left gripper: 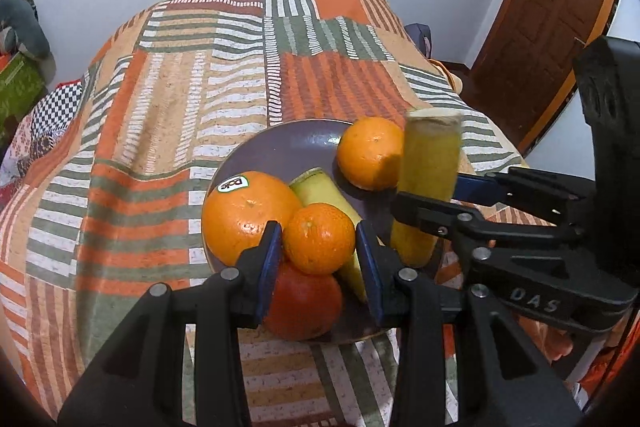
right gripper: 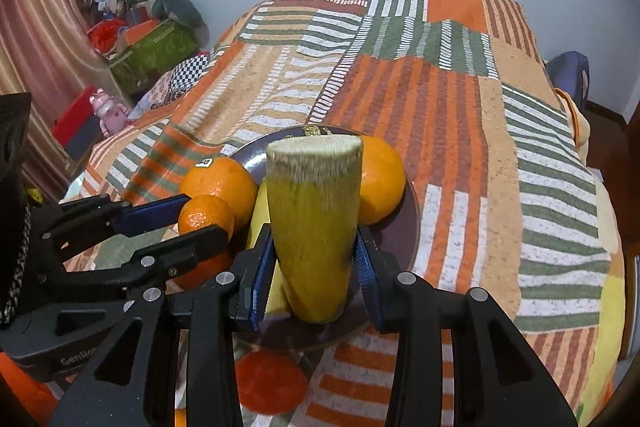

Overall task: Organize fruits
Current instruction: 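Release tangerine on plate with left tool while right tool lowers cylinder, then open the right tool on the cylinder and withdraw both tools from the plate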

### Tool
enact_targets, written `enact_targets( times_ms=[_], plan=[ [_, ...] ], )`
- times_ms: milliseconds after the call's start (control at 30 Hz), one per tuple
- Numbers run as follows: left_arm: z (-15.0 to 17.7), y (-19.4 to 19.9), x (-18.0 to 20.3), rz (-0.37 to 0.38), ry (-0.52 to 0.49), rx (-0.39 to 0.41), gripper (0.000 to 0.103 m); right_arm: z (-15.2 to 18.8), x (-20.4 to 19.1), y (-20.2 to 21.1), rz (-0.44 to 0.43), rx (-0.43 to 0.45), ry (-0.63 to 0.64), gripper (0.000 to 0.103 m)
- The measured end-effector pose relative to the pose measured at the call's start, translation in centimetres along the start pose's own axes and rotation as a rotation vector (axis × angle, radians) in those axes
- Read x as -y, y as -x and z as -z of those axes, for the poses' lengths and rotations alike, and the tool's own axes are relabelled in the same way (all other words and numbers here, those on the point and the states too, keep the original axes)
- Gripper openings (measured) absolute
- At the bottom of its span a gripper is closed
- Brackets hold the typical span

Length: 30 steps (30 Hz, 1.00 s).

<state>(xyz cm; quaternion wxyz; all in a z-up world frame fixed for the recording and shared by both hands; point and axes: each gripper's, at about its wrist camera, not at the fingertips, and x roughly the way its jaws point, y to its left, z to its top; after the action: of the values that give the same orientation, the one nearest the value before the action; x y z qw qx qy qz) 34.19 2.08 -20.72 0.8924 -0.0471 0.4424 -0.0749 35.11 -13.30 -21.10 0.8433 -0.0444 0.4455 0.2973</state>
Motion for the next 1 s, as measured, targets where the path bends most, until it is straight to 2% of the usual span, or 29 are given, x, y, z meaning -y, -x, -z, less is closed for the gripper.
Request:
enact_targets(
  times_ms=[167, 333, 433, 700, 1000],
  plan=[
    [0.0, 0.0, -0.2, 0.007, 0.006, 0.007, 0.038, -0.3, -0.3, -0.8, 0.004, -0.002, 0.013, 0.036],
    [0.1, -0.1, -0.2, -0.011, -0.005, 0.009, 0.044, 0.0, 0.2, -1.7, -0.033, -0.034, -0.008, 0.037],
    [0.1, 0.0, -0.3, -0.01, 0.004, 0.008, 0.045, 0.0, 0.0, -1.3, -0.014, -0.026, -0.001, 0.037],
    [0.2, 2.0, -0.1, -0.018, 0.003, 0.033, 0.046, 0.1, -0.8, 1.2, -0.008, 0.011, 0.027, 0.037],
    [1.3, 6.1, 0.0, -0.034, 0.001, 0.065, 0.048, 1.6, -2.0, 5.5, 0.01, 0.073, 0.047, 0.037]
  ],
)
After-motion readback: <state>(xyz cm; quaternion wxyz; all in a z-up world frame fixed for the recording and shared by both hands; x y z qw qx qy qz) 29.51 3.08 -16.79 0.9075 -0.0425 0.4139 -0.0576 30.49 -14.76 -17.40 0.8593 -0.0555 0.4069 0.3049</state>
